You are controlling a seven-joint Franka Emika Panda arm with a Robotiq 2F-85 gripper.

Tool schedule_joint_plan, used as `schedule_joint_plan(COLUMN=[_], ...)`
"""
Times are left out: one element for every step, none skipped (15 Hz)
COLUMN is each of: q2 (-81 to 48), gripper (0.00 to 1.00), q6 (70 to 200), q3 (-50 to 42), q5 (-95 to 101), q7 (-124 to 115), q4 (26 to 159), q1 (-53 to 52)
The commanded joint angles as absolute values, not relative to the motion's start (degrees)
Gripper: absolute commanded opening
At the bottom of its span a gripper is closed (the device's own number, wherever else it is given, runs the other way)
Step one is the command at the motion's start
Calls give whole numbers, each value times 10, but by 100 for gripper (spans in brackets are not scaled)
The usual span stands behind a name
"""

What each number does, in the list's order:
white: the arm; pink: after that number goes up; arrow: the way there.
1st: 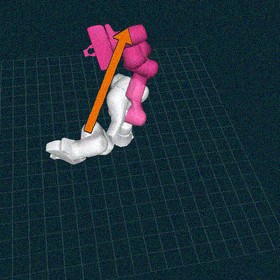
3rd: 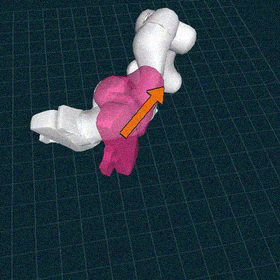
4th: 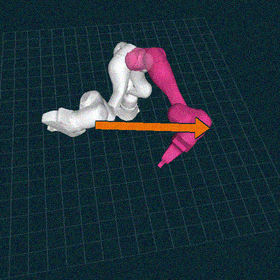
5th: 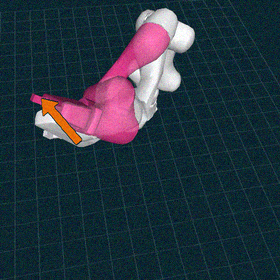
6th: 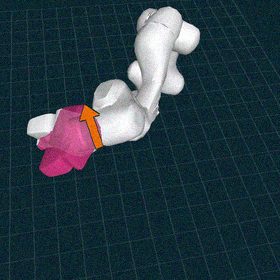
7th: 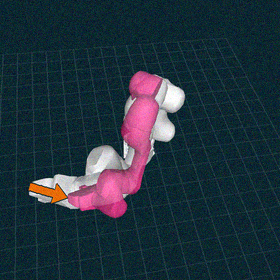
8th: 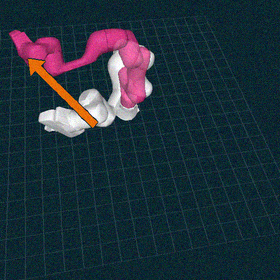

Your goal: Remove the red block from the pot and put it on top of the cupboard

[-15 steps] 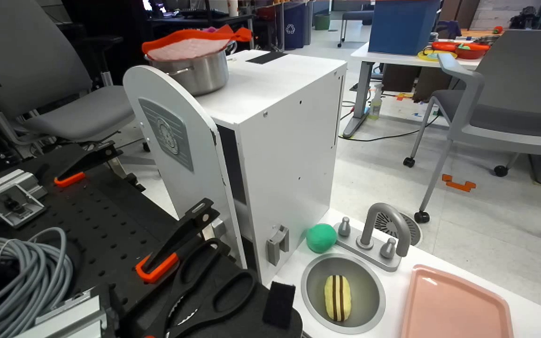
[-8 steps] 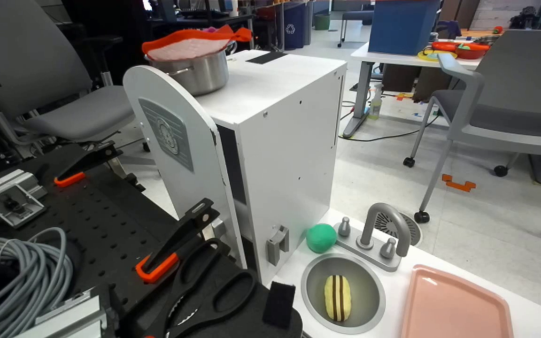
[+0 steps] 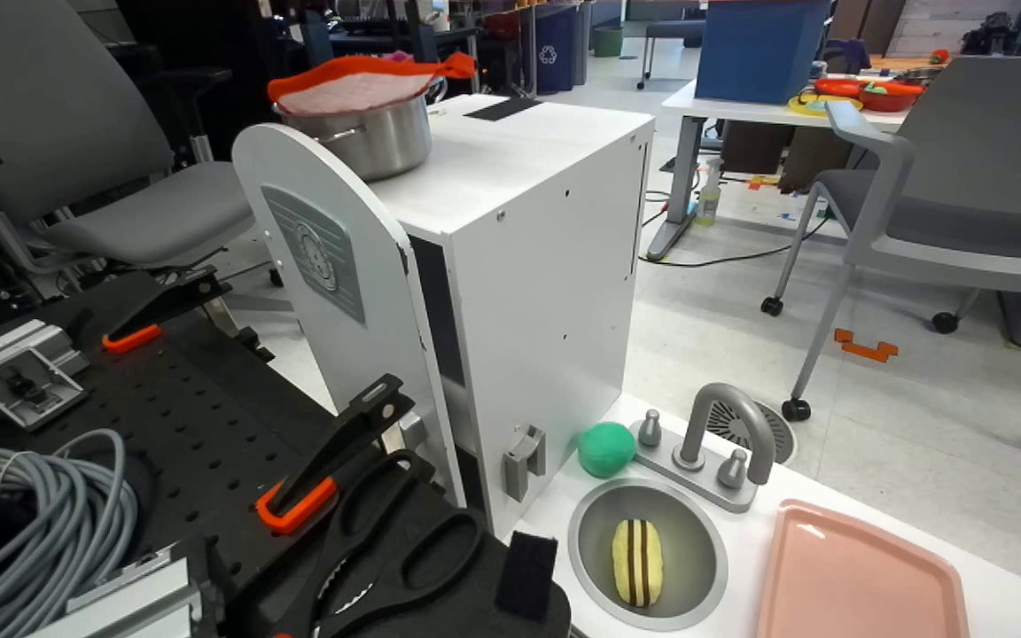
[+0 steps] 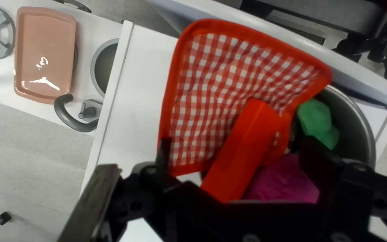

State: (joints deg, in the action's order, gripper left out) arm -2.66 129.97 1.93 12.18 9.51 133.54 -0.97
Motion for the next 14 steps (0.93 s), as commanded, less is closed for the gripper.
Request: schedule_joint_plan(q2=[-41,-44,-45,-47,-48,-48,-49,-49,-49,-49,-48,-48,-47,-45], gripper=[63,55,46,40,31,24,16,9,2,0,4,5,5,5], q6=[1304,1304,1304,1304,1304,1303,1304,1305,1306,1307,1307,1307,1307,1307], q3=[20,21,21,21,21,21,21,21,21,21,21,22,22,23], q5=[134,135,135,136,137,138,139,141,142,144,146,147,147,145], q7=[101,101,100,100,99,98,98,97,97,96,96,96,96,97], q4=[1322,1321,1320,1320,1320,1320,1320,1320,1319,1319,1319,1318,1318,1318], q1=[-14,-15,-16,-17,-17,-18,-19,-20,-21,-21,-22,-22,-22,-23])
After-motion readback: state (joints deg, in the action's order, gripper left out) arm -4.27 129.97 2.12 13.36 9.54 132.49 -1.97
